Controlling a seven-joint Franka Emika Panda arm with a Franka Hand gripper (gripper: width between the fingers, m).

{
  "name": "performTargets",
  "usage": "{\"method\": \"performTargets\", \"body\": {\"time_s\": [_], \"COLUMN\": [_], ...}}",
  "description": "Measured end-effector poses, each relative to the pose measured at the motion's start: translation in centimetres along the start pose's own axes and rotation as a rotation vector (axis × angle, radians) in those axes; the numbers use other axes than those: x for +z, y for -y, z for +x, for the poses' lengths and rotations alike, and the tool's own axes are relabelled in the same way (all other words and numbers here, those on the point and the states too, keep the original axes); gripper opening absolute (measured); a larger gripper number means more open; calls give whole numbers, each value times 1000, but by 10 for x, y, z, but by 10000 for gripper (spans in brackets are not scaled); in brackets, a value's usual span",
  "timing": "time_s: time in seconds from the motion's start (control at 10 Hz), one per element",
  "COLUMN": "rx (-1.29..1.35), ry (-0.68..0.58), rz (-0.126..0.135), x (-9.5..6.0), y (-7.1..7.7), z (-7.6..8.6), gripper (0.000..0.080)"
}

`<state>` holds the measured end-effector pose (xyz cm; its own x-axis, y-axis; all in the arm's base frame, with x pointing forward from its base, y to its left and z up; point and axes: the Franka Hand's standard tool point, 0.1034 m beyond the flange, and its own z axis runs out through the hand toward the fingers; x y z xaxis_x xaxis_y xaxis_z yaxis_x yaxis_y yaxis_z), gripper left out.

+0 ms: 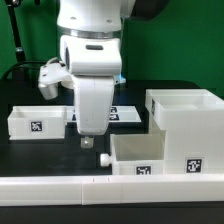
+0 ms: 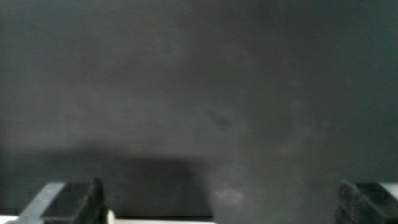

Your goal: Assemble drawer

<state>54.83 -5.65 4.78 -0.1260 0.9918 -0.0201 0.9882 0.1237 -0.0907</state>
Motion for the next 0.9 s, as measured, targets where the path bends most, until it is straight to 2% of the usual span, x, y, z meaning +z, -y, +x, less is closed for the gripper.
{"method": "performTargets", "body": {"time_s": [0.1, 0.4, 0.6, 0.9], "rx": [-3, 7, 38, 91], "ry": [-49, -159, -155, -160], "rz": [2, 32, 44, 56], "x": [2, 12, 18, 19], "y": [-1, -4, -7, -10], "z": [-9, -17, 3, 30], "gripper": [649, 649, 649, 649]}}
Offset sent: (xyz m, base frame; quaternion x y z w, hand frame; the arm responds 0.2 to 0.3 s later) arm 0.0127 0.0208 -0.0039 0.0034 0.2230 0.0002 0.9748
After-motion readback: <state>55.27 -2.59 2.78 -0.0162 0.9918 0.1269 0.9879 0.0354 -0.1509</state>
